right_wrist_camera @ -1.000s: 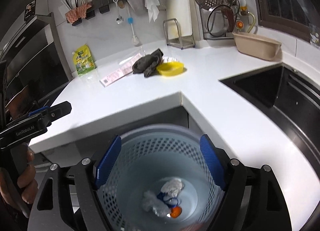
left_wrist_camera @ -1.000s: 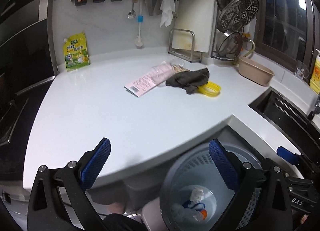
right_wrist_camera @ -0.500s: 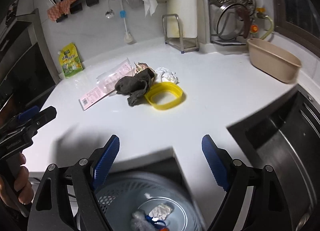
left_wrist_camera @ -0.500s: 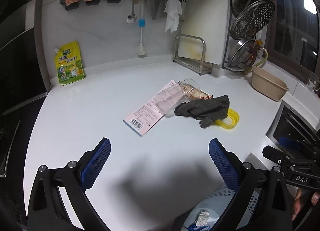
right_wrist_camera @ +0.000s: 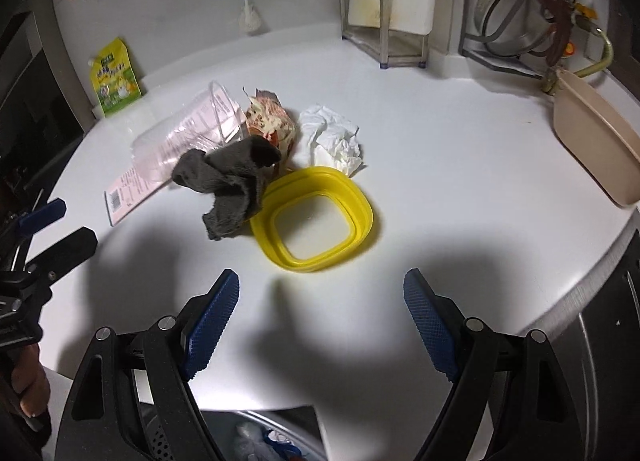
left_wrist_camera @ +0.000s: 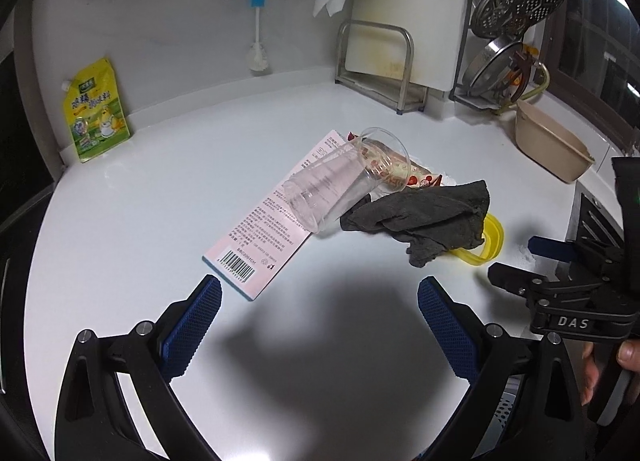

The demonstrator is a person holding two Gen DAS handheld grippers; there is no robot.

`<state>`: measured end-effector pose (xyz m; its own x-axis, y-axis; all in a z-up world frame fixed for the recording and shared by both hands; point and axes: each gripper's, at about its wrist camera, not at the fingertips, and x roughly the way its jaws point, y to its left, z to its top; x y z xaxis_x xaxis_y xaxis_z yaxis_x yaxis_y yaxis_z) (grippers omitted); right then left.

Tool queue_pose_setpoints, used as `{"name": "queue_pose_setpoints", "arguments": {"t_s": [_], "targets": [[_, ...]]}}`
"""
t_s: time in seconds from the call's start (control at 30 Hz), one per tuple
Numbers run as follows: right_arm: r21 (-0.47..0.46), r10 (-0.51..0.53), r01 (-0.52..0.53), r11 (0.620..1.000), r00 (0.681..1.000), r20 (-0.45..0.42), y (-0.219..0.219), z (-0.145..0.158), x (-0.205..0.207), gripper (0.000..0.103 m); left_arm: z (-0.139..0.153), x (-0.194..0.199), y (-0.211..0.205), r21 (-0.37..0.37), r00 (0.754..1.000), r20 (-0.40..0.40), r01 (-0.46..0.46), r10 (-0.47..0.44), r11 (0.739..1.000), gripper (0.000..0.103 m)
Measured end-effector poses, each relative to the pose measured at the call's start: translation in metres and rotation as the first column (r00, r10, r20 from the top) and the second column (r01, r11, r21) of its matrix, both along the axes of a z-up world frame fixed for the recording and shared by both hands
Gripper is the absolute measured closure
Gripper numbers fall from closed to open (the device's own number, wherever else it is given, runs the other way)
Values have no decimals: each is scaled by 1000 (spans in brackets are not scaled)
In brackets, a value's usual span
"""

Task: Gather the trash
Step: 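Move both grippers over the counter toward the clear cup and yellow lid, then grasp the clear plastic cup with the left gripper while the right gripper grasps the yellow lid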

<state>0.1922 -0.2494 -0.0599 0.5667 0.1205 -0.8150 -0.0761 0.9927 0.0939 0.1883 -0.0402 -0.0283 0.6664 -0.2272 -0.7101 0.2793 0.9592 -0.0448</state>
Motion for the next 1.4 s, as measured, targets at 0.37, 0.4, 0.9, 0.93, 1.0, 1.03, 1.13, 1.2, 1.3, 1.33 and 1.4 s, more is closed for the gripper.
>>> {"name": "queue_pose_setpoints", "arguments": {"t_s": [0.37, 0.4, 0.9, 0.93, 1.0, 1.03, 1.13, 1.2, 1.3, 1.33, 1.4], "targets": [[12, 76, -76, 997, 996, -43, -1, -14, 30, 22, -6, 27, 2, -2, 999, -41, 26, -26, 1000, 6], [17, 77, -77, 997, 996, -41, -1, -14, 32, 22, -7, 28, 2, 6, 999, -41, 29, -28, 1000, 6], [-50, 90, -89, 995, 996, 17, 6, -15, 39, 33, -6, 35, -3, 13, 999, -14, 52, -52, 999, 6], [-30, 79, -78, 996, 997, 21, 2, -14, 38, 33, -5, 36, -3, 10, 998, -12, 57, -57, 998, 6], [-13, 54, -54, 998, 998, 30, -5, -14, 36, 34, -5, 39, -6, 11, 998, -2, 67, -67, 998, 6], [-7, 39, -38, 999, 999, 37, -10, -12, 34, 34, -5, 41, -7, 16, 998, 3, 68, -68, 998, 6], [43, 7, -10, 999, 999, 50, -23, -9, 30, 34, -6, 52, -9, 25, 998, -4, 67, -67, 997, 6], [91, 0, -5, 996, 999, 54, -30, -8, 29, 33, -7, 60, -9, 20, 997, -11, 72, -72, 997, 6], [115, -1, -4, 993, 999, 49, -34, -9, 30, 33, -8, 74, -7, 40, 998, -11, 69, -69, 997, 6], [119, 1, -7, 993, 999, 48, -34, -10, 30, 33, -7, 78, -6, 49, 998, -4, 67, -67, 997, 6], [131, 5, -12, 991, 999, 50, -34, -9, 30, 33, -8, 85, -7, 62, 997, -2, 79, -79, 995, 6]]}}
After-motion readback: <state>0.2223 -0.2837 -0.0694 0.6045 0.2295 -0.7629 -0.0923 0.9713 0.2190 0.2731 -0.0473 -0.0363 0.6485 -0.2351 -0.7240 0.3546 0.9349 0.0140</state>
